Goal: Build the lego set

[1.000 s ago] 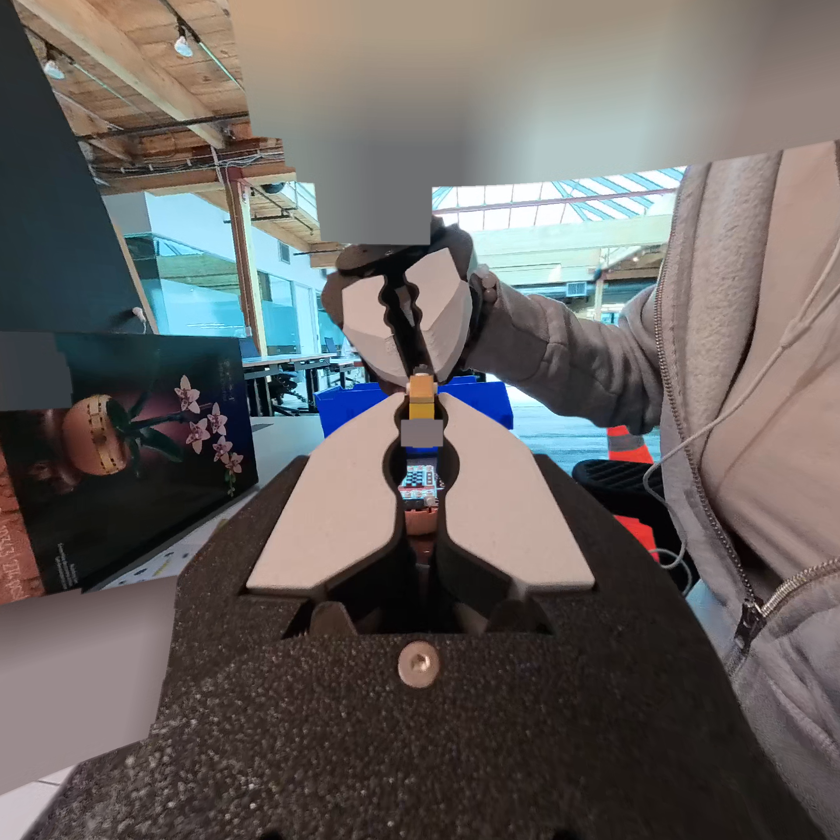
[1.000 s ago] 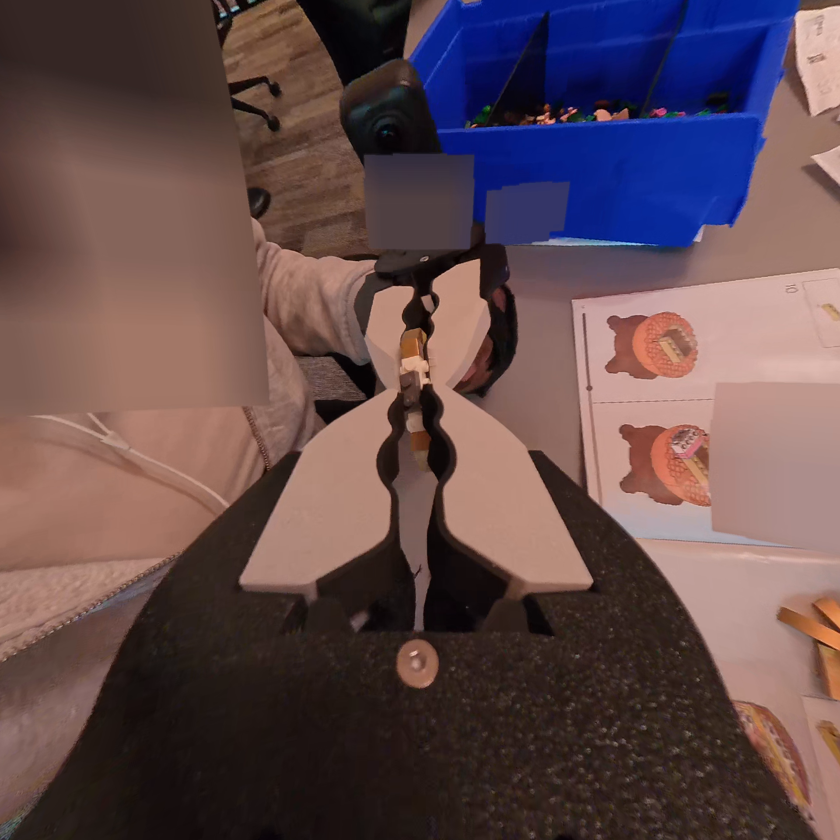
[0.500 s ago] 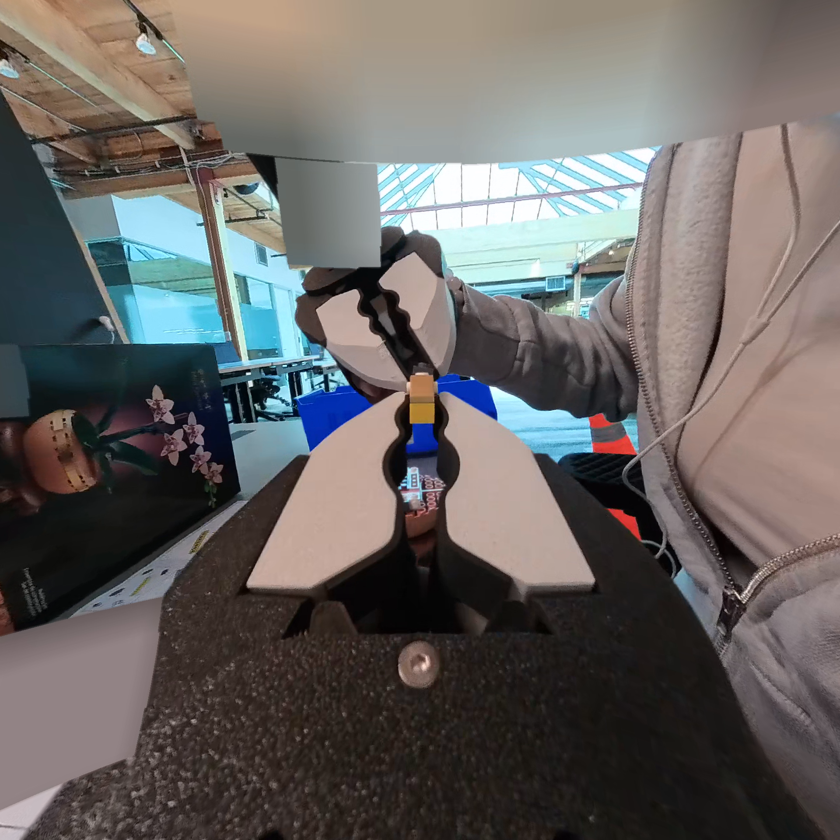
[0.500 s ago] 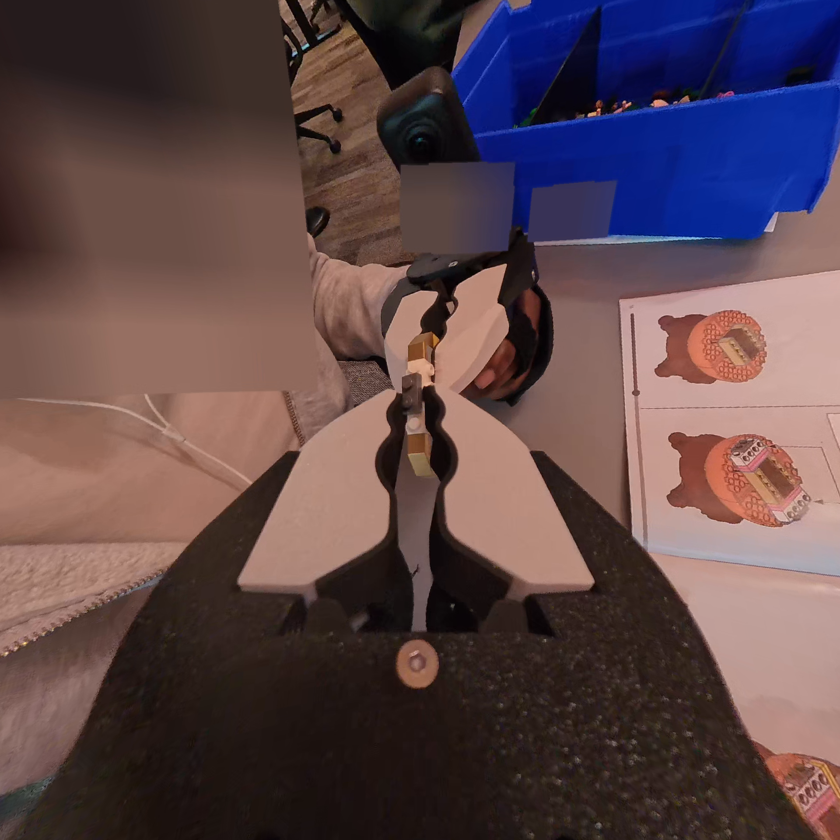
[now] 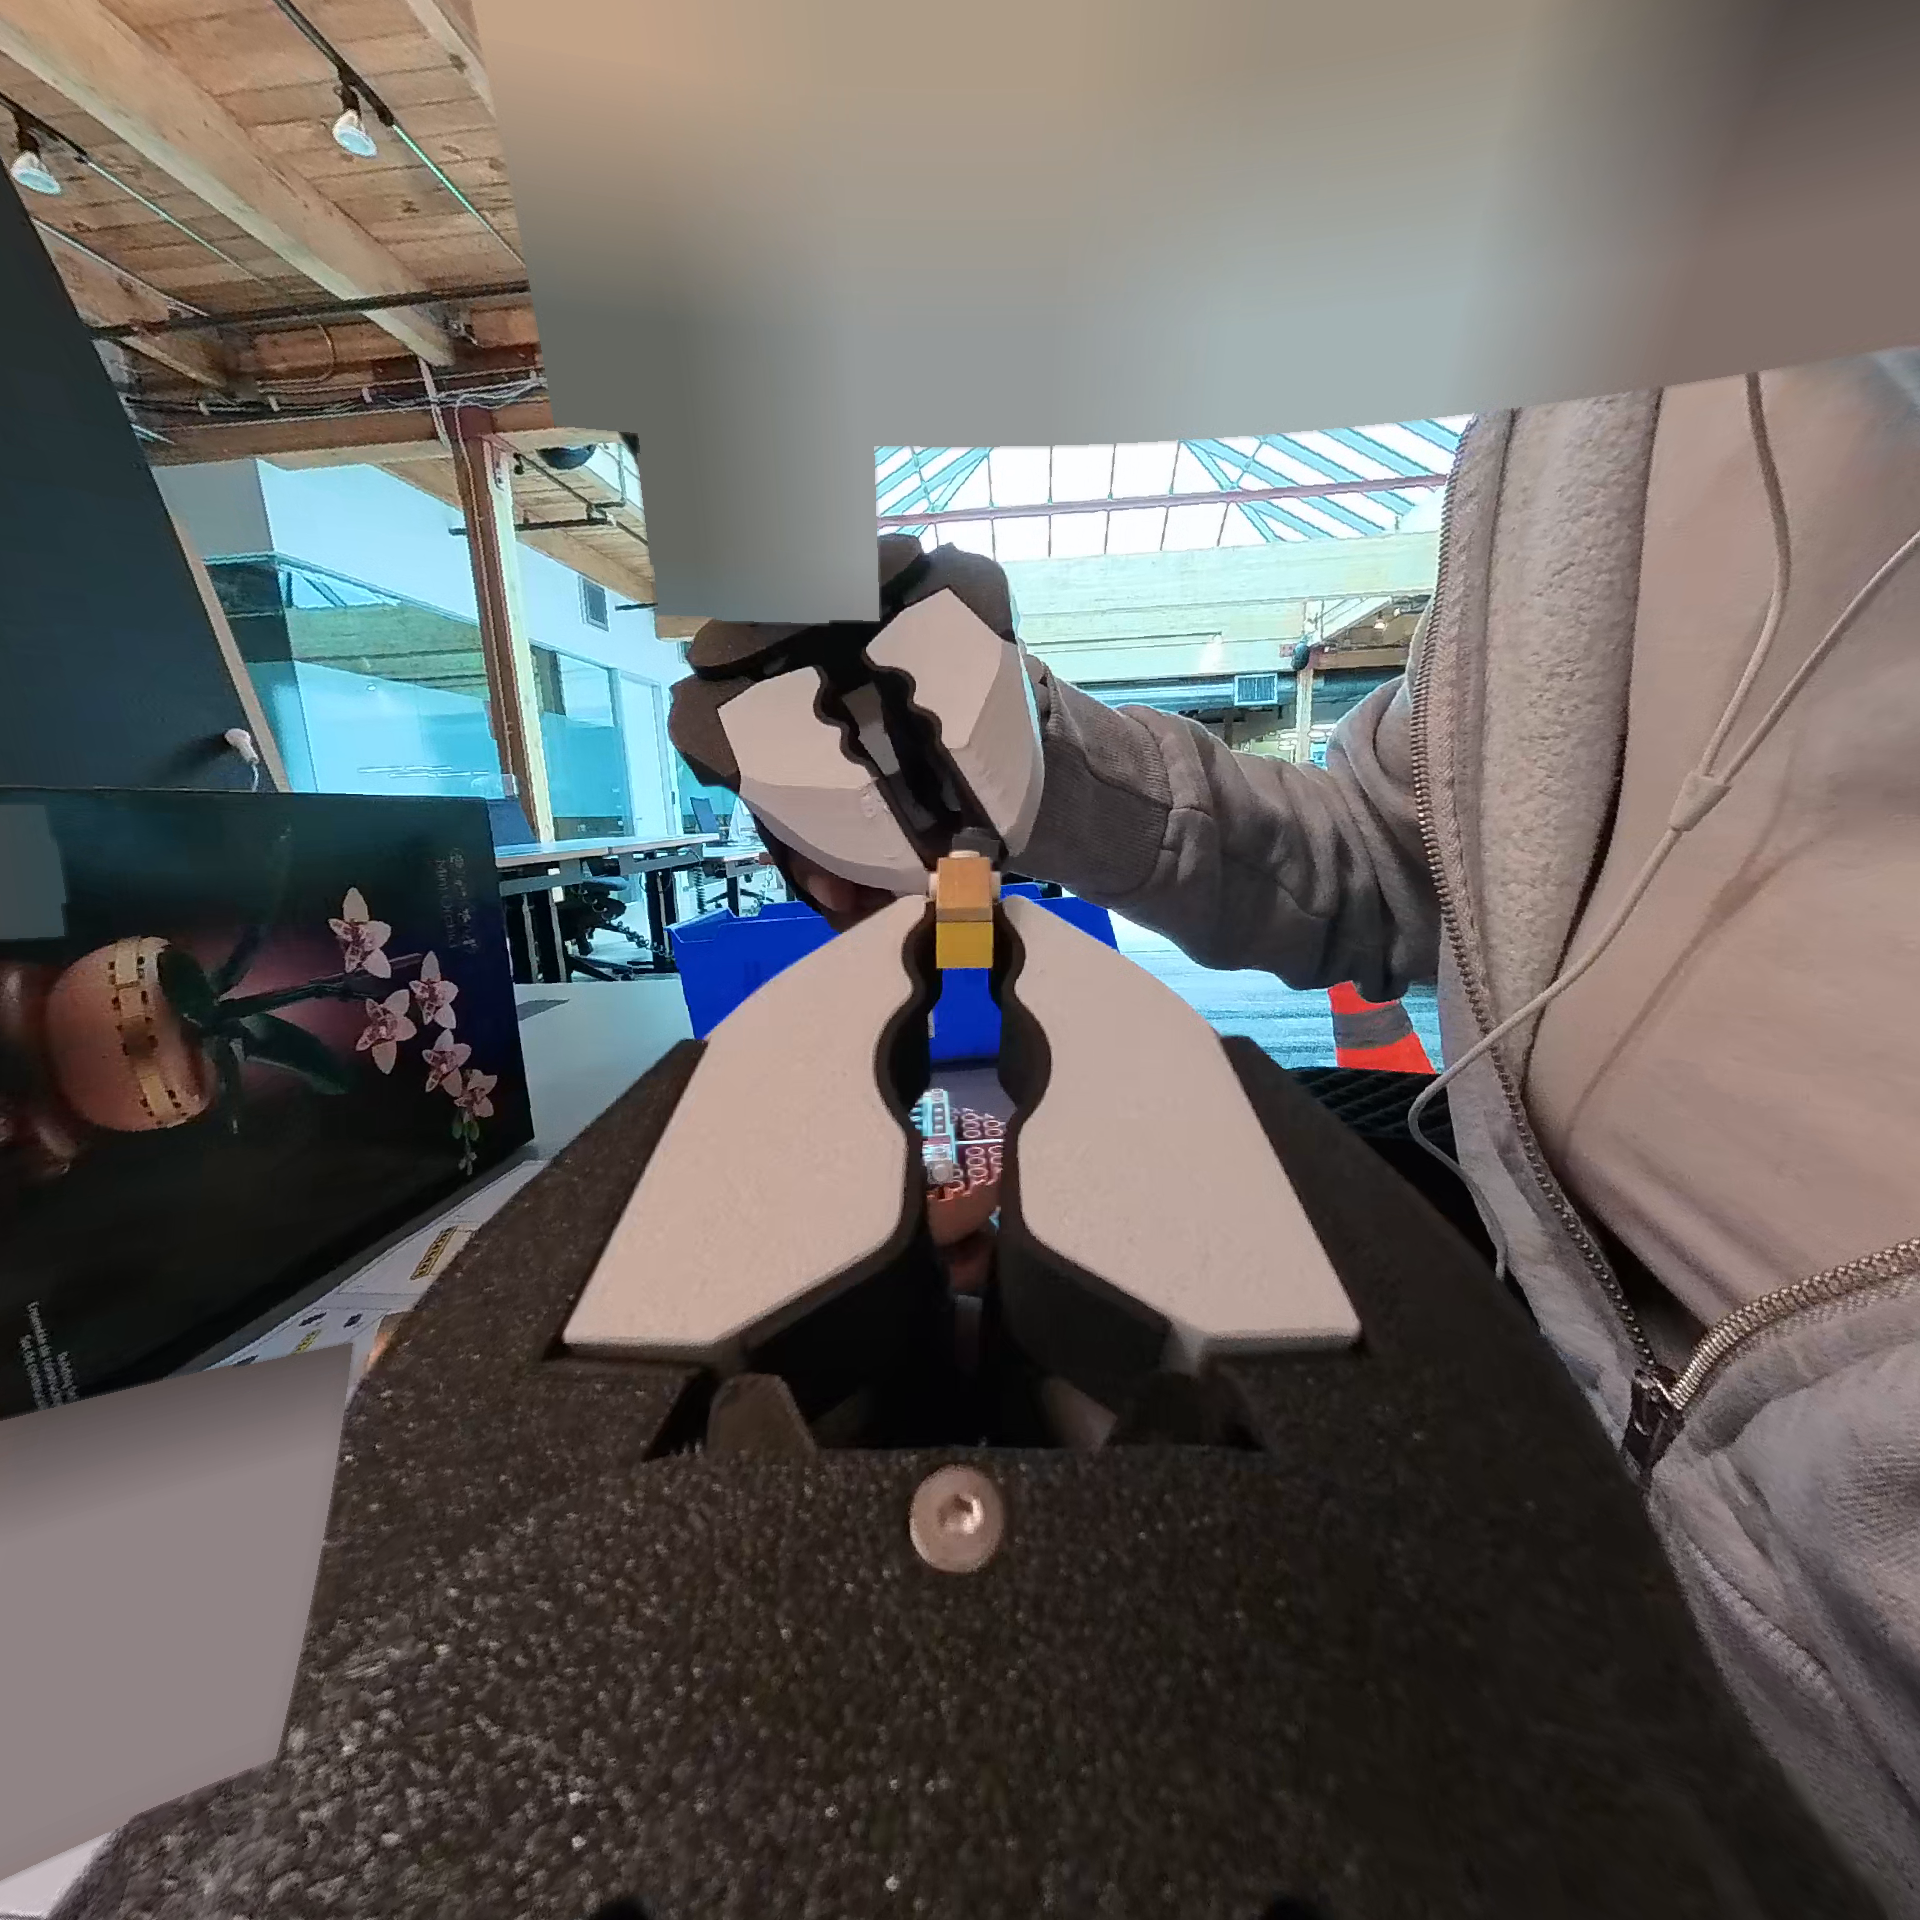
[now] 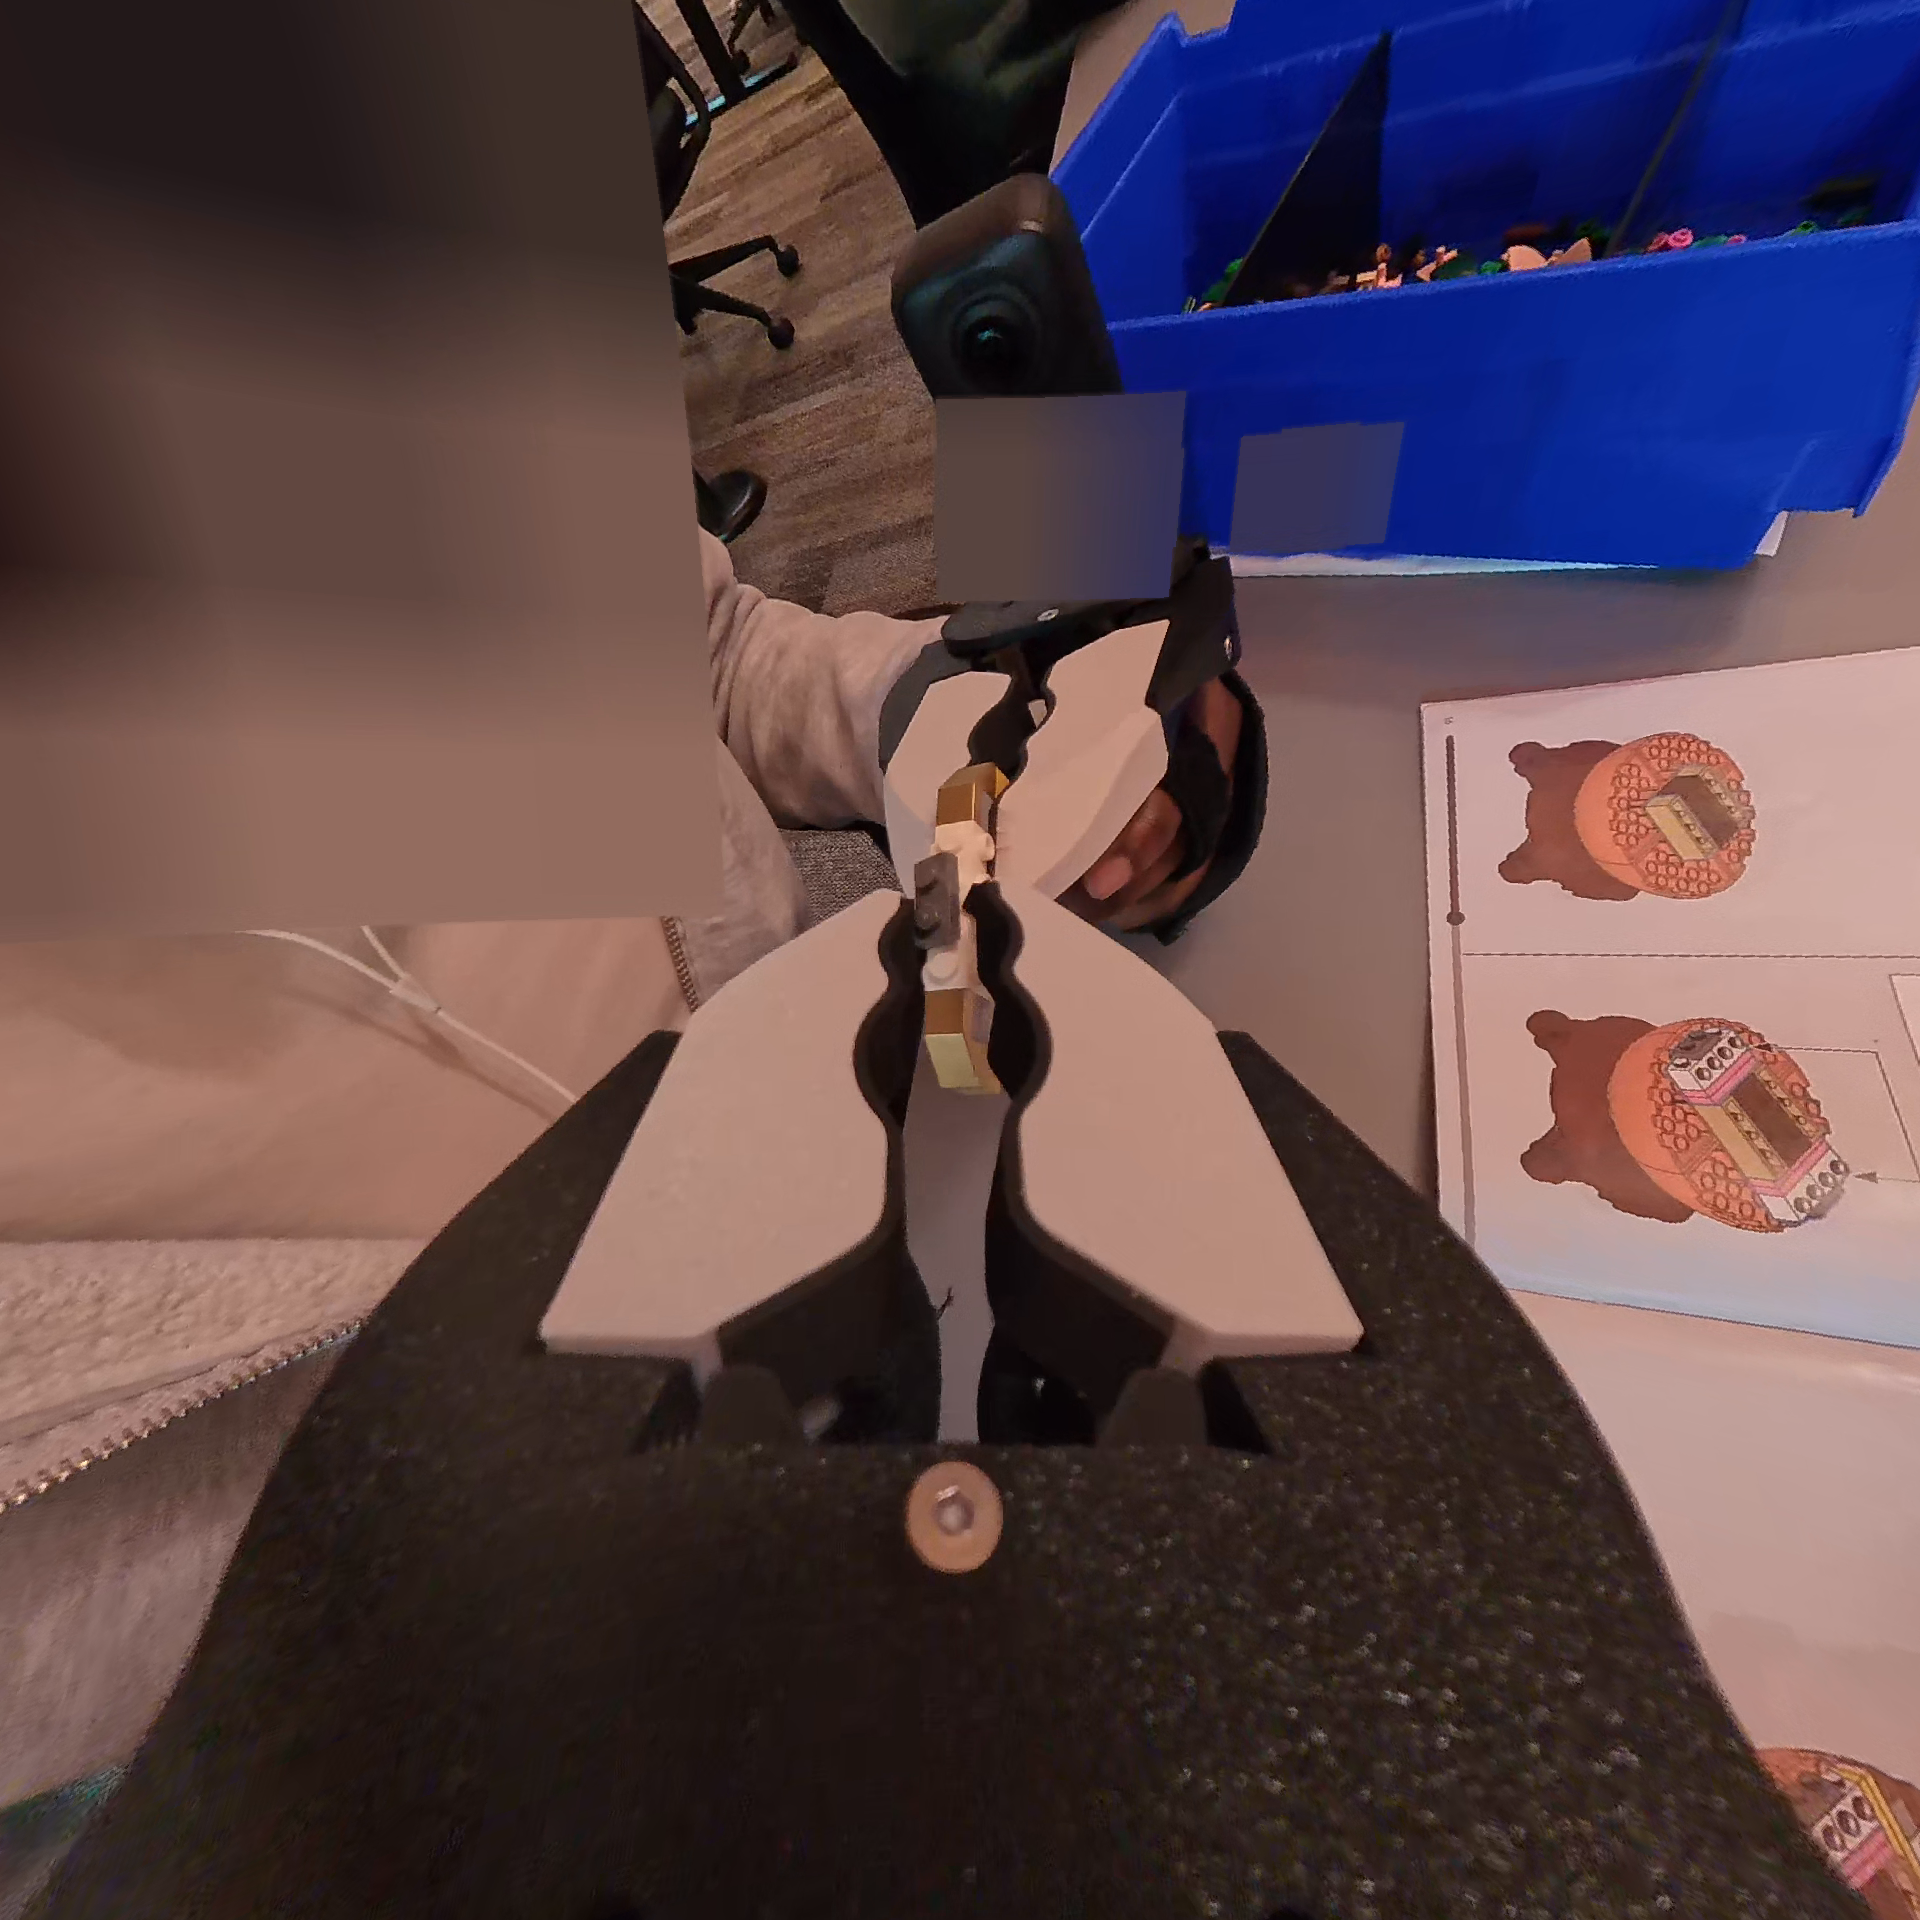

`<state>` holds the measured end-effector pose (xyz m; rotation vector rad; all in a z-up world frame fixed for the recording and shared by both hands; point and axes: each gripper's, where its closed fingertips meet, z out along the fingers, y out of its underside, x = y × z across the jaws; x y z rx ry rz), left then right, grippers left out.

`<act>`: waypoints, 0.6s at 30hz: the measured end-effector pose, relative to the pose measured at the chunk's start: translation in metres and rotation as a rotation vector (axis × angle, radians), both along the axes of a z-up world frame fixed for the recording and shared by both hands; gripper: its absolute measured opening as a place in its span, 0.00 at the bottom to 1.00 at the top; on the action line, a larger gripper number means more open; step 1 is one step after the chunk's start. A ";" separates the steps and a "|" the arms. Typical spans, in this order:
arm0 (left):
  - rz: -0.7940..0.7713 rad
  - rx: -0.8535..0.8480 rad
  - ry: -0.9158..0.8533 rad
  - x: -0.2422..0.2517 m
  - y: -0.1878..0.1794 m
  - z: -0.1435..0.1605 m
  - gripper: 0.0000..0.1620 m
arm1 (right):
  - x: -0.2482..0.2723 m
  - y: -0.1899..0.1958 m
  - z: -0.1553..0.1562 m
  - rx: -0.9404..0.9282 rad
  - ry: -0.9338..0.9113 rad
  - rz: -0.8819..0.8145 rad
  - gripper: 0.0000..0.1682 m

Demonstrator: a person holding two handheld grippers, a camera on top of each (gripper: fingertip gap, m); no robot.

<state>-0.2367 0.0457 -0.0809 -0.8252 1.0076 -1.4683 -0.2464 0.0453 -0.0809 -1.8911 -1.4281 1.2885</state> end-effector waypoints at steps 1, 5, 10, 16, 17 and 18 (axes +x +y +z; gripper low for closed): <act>-0.004 -0.003 0.000 0.000 0.000 0.000 0.05 | 0.000 0.000 0.000 -0.003 0.000 0.001 0.06; -0.005 -0.006 -0.009 -0.001 0.000 0.001 0.04 | -0.001 0.001 0.001 -0.012 0.007 -0.001 0.06; 0.016 0.005 -0.016 -0.001 0.001 0.002 0.04 | -0.001 0.004 0.001 -0.036 0.017 -0.029 0.08; 0.026 0.005 -0.026 -0.003 0.003 0.003 0.05 | -0.002 0.005 0.002 -0.047 0.027 -0.039 0.09; 0.027 0.005 -0.028 -0.003 0.003 0.003 0.05 | -0.002 0.005 0.002 -0.052 0.028 -0.041 0.09; 0.031 0.006 -0.028 -0.003 0.003 0.003 0.05 | -0.003 0.006 0.002 -0.056 0.027 -0.044 0.09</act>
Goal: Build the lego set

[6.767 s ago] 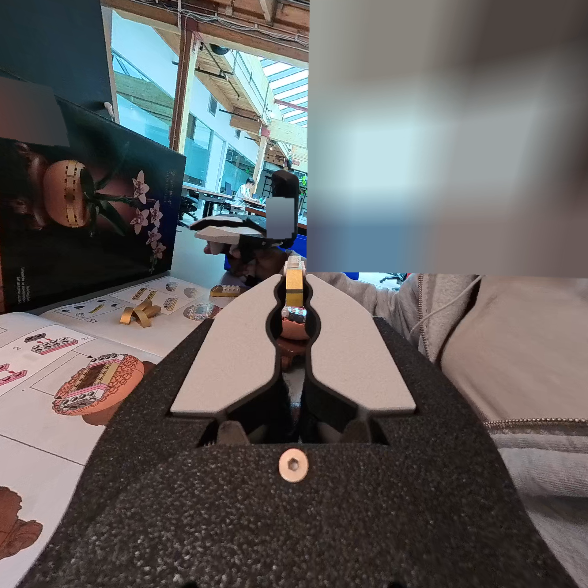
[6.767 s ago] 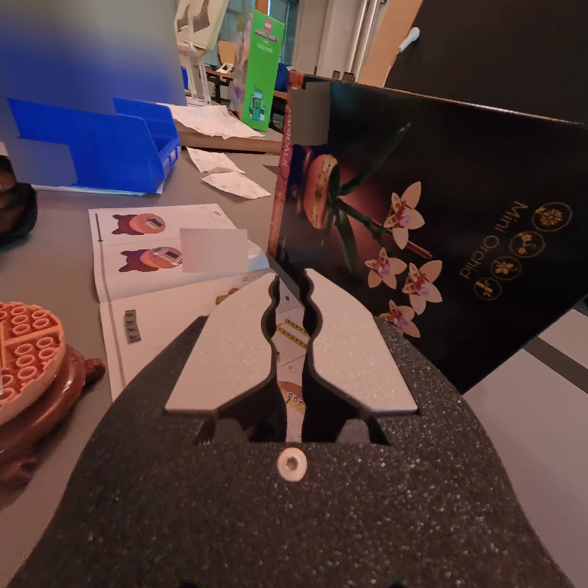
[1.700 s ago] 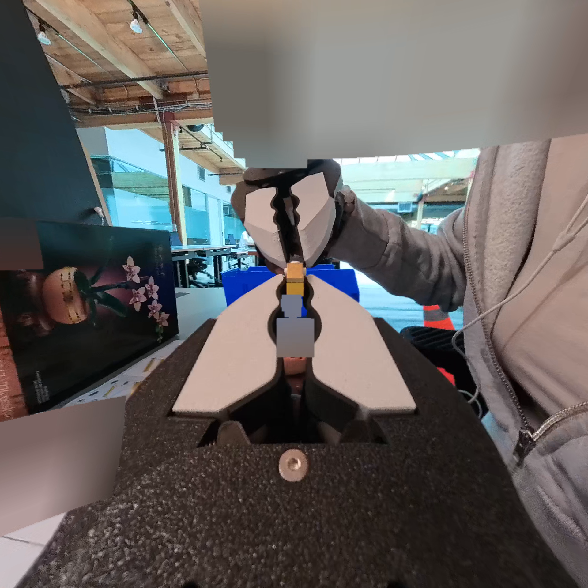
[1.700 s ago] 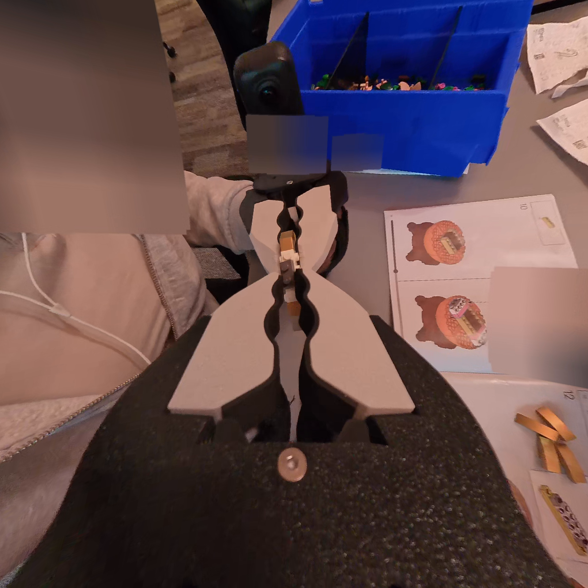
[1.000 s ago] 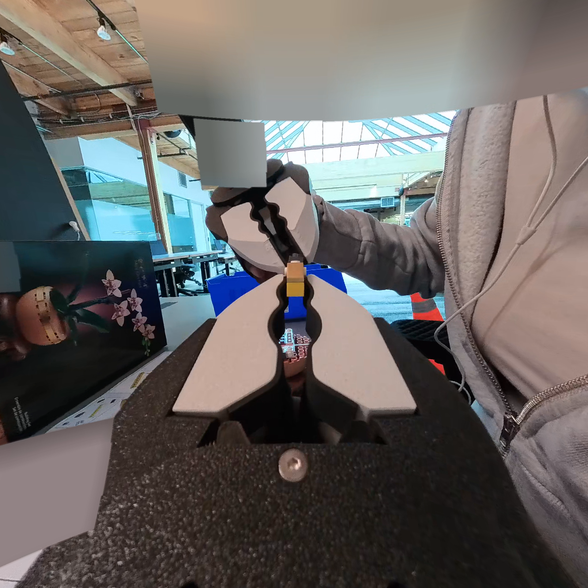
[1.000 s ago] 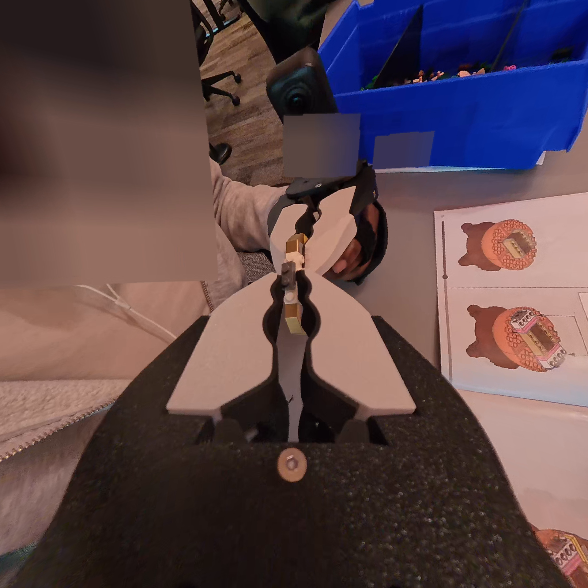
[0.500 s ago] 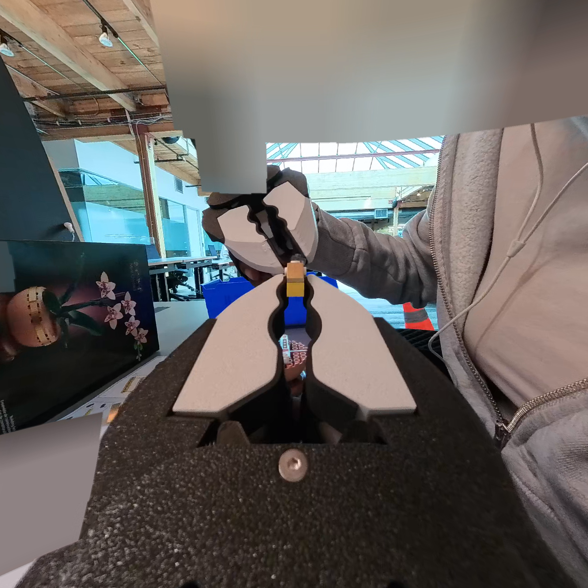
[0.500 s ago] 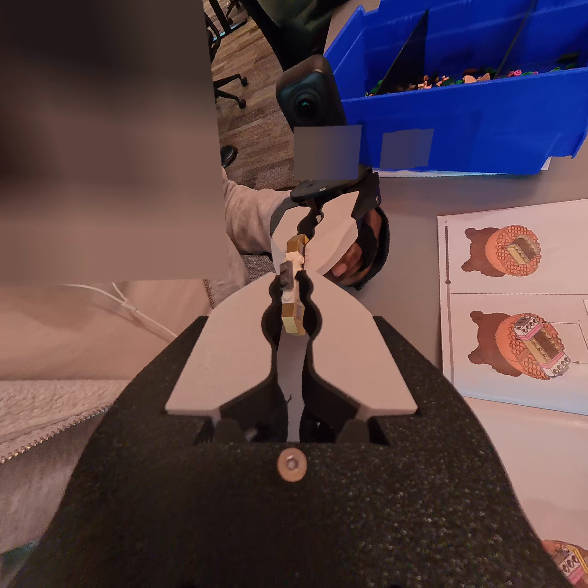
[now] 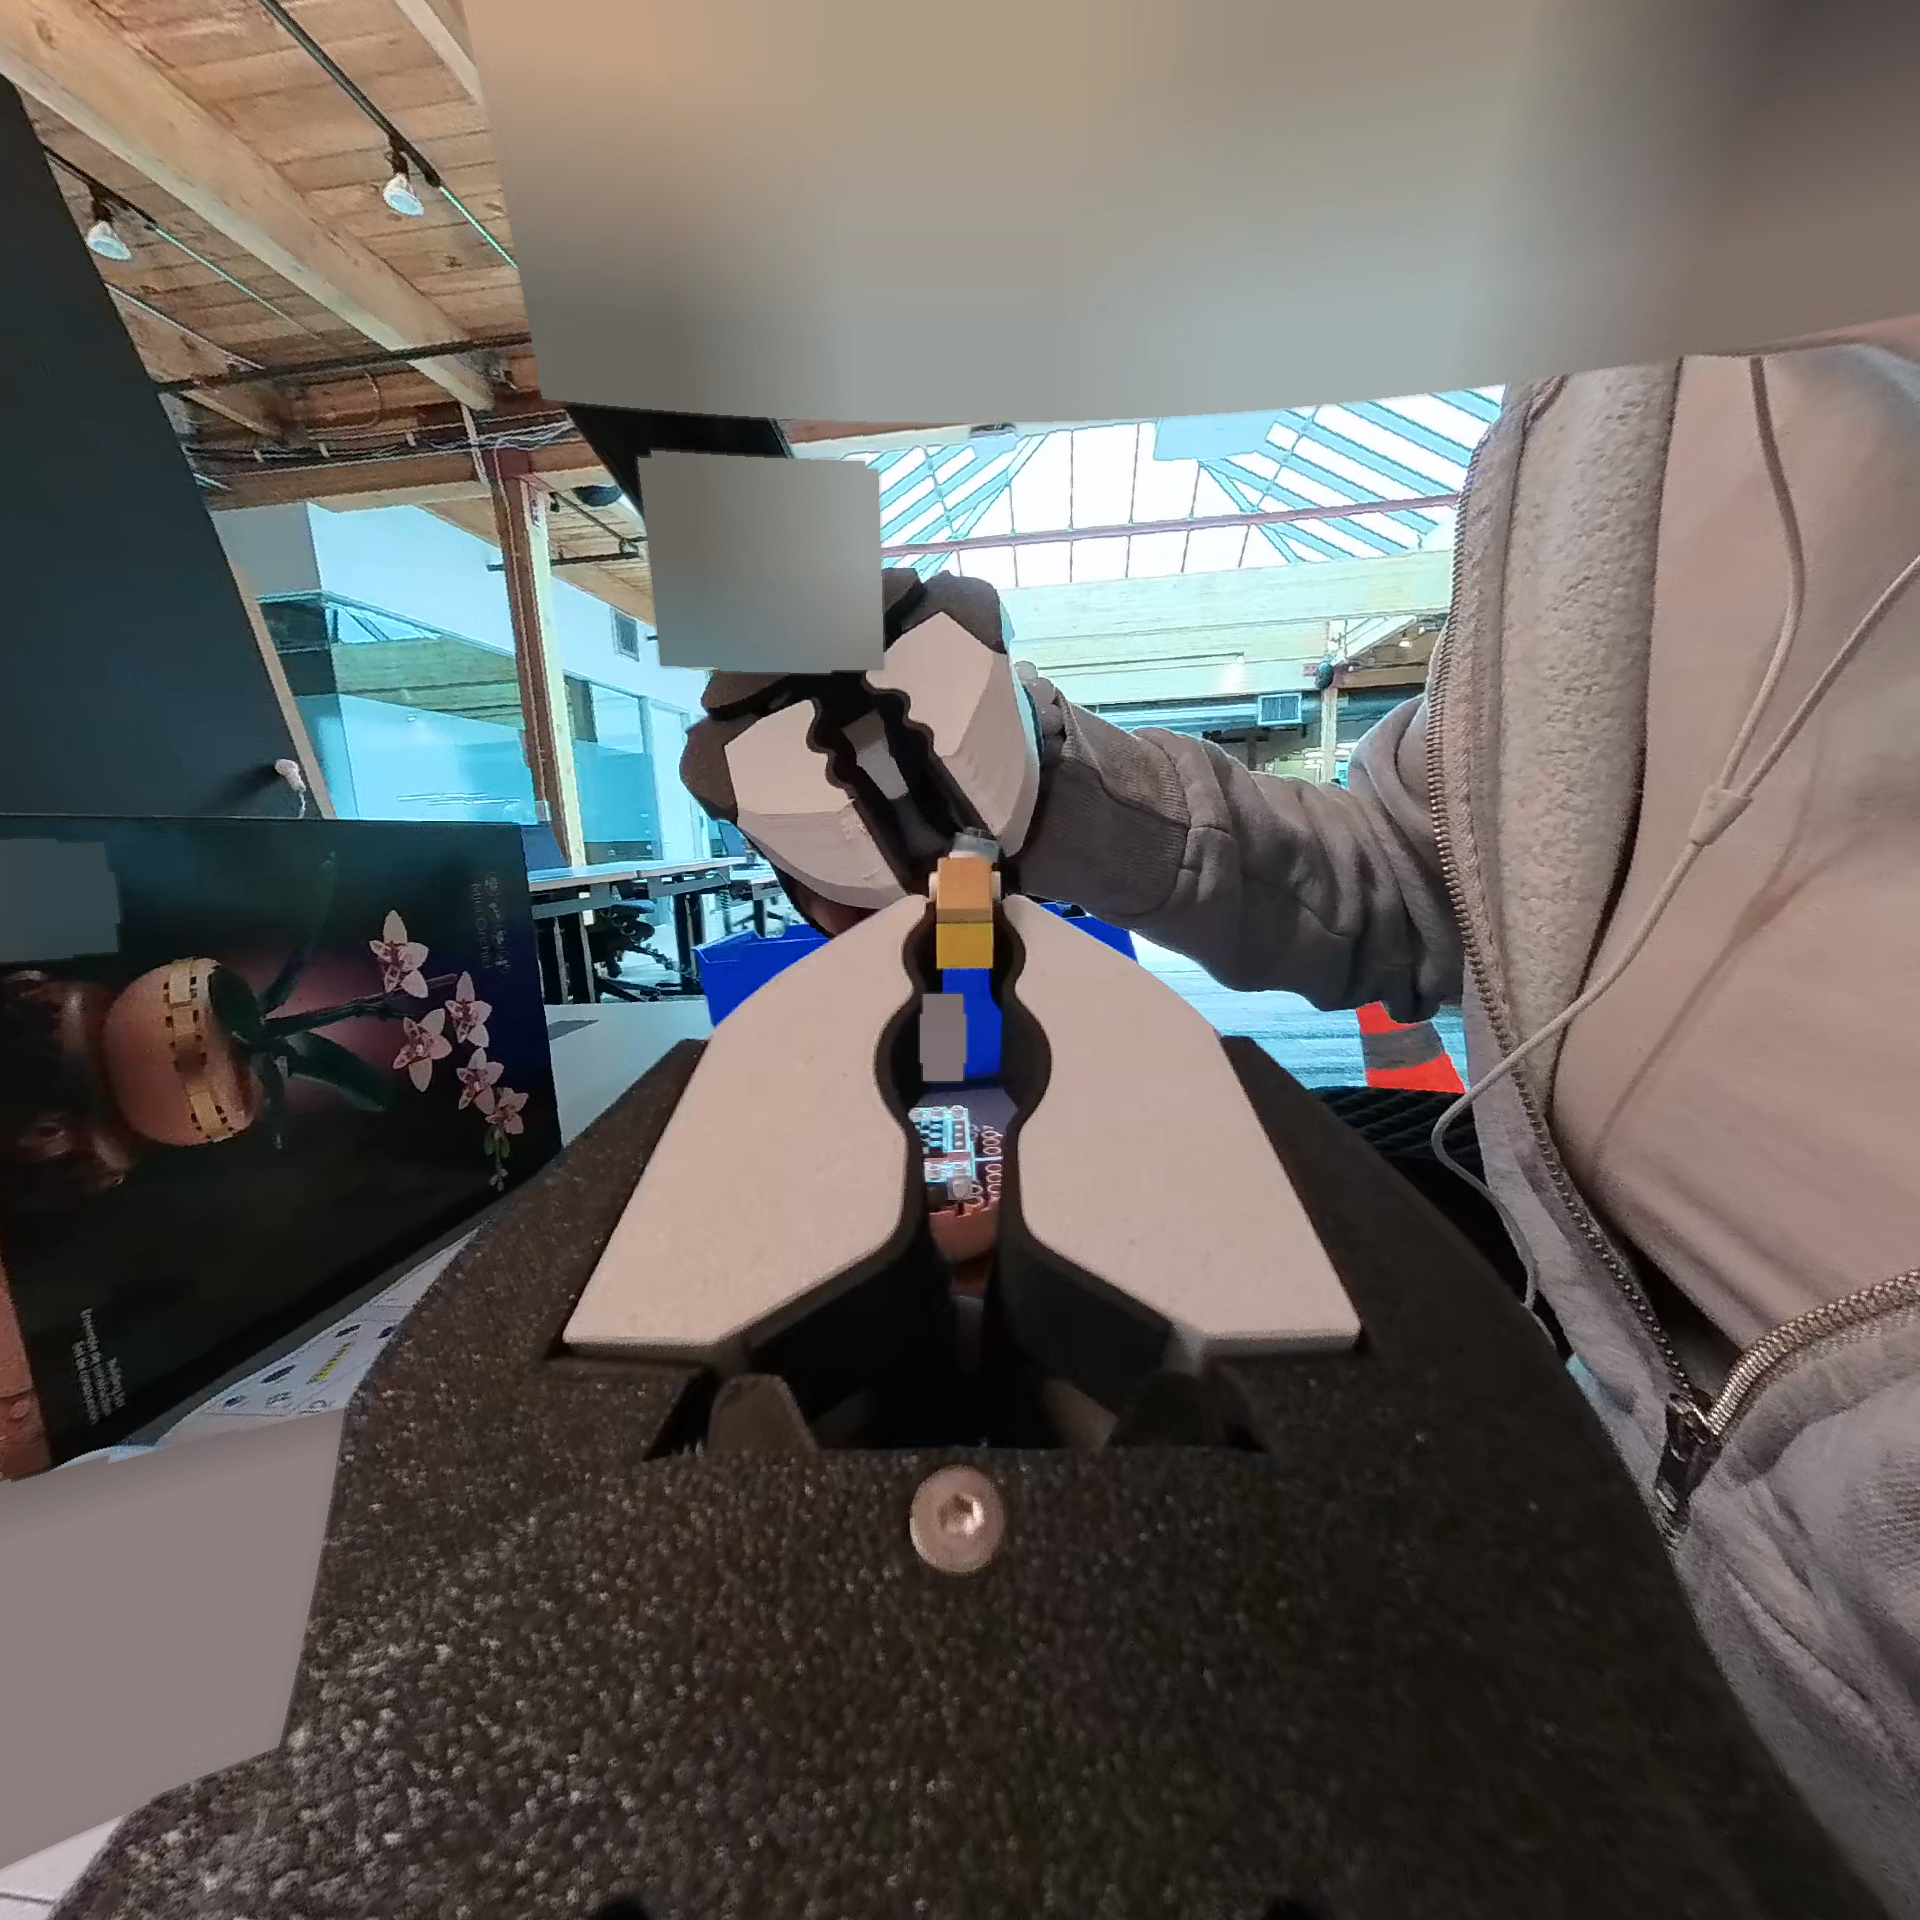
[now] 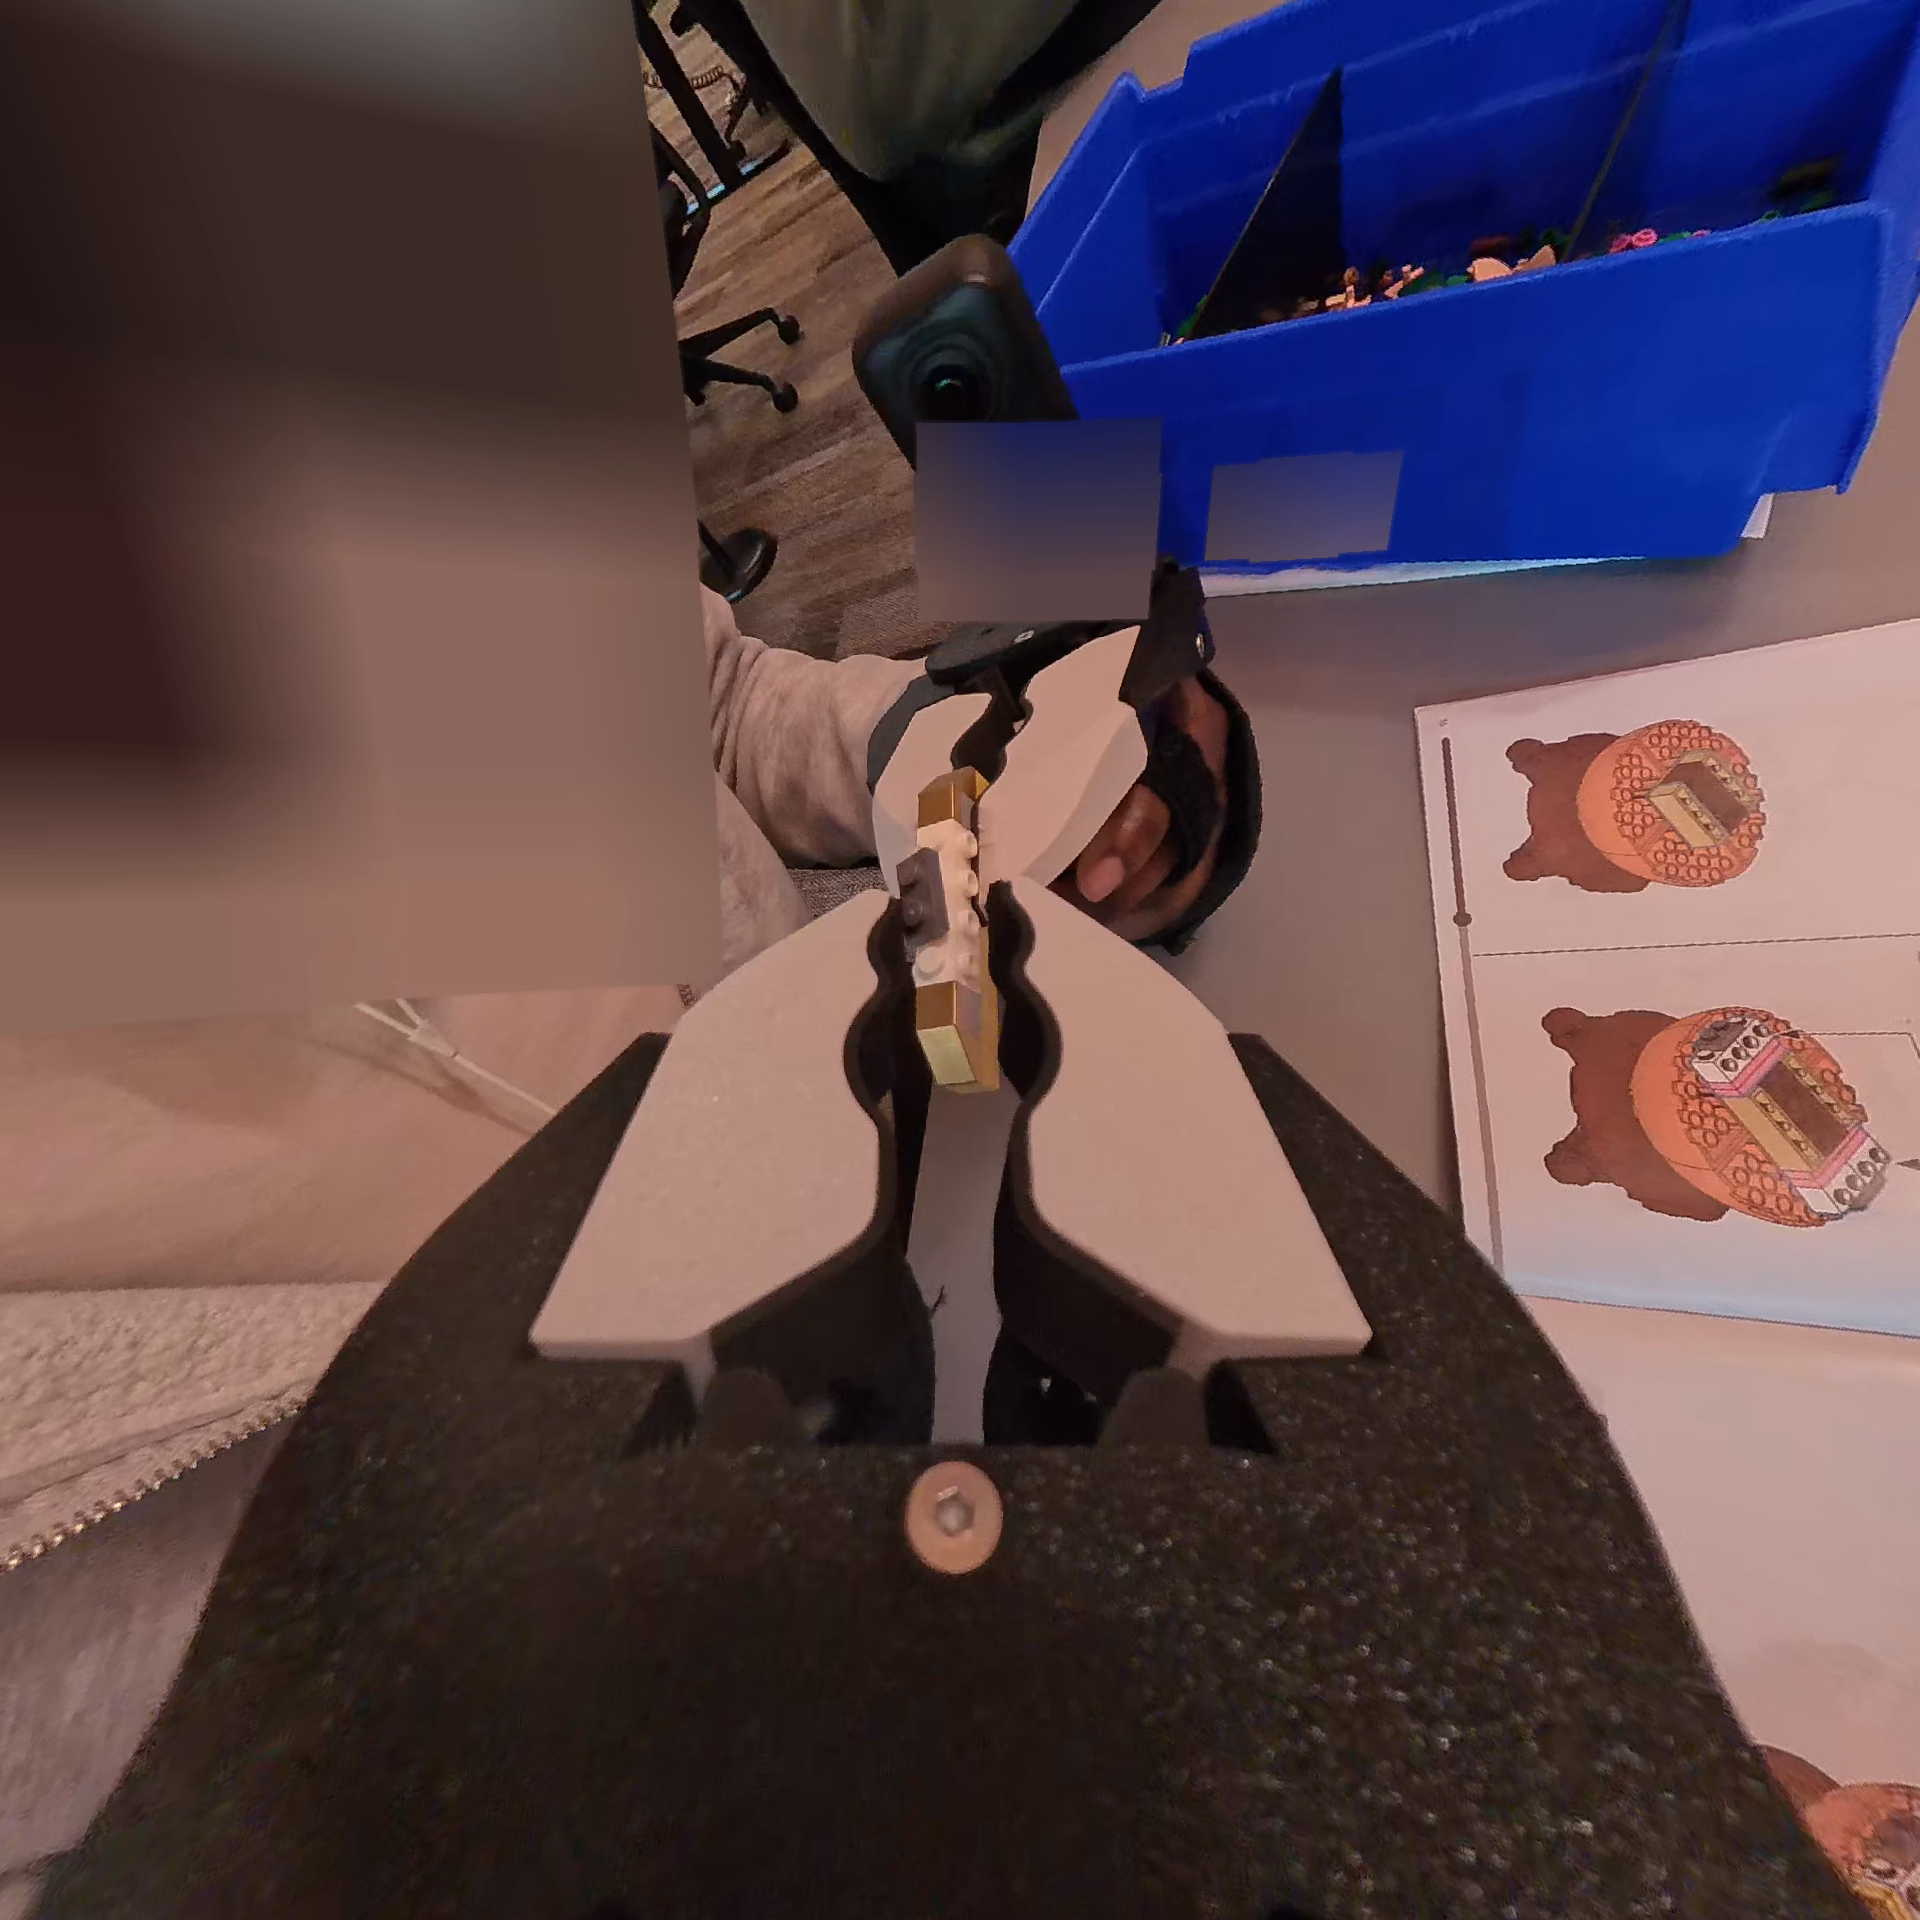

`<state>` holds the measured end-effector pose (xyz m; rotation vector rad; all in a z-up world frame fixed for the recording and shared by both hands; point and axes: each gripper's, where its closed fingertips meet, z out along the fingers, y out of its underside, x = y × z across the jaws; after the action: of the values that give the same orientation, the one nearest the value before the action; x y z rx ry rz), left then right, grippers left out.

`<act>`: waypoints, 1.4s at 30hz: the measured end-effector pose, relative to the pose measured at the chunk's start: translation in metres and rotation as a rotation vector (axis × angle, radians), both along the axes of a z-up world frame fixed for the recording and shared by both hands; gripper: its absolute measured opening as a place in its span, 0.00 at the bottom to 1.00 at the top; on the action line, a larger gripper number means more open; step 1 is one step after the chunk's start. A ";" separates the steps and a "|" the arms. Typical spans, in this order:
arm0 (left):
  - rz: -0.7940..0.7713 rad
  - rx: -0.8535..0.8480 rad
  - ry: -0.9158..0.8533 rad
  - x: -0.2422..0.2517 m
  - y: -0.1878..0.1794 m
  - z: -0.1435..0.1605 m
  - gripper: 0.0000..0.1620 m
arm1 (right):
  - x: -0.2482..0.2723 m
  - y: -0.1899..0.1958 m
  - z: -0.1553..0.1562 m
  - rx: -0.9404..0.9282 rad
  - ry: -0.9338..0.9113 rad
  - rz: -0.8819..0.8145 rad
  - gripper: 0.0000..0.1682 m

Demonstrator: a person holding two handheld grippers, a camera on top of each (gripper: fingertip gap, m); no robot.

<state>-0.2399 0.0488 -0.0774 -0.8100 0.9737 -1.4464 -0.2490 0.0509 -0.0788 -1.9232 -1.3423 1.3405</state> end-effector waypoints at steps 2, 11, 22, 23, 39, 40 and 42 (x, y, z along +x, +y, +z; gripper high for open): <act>0.008 0.002 -0.001 0.000 0.001 0.000 0.04 | 0.000 0.001 0.000 -0.007 0.003 -0.009 0.09; 0.046 0.016 -0.013 -0.002 0.004 0.002 0.04 | 0.001 0.004 0.002 -0.048 0.034 -0.051 0.07; 0.053 0.003 -0.007 -0.002 0.007 0.001 0.04 | -0.003 0.005 -0.002 -0.035 0.009 -0.048 0.07; 0.058 0.001 -0.003 -0.002 0.008 0.000 0.04 | -0.002 0.007 -0.003 -0.036 0.015 -0.049 0.06; 0.410 -0.005 0.182 -0.041 0.066 -0.004 0.05 | 0.033 0.011 -0.046 0.387 -0.320 -0.305 0.14; 0.406 -0.006 0.198 -0.041 0.063 -0.007 0.05 | 0.039 0.006 -0.053 0.410 -0.388 -0.342 0.13; 0.370 -0.046 0.209 -0.038 0.054 -0.015 0.05 | 0.051 -0.006 -0.069 0.410 -0.503 -0.424 0.10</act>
<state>-0.2782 0.1032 -0.0920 -1.1277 0.8906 -1.0832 -0.1981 0.0453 -0.1475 -2.1492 -1.1960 0.3568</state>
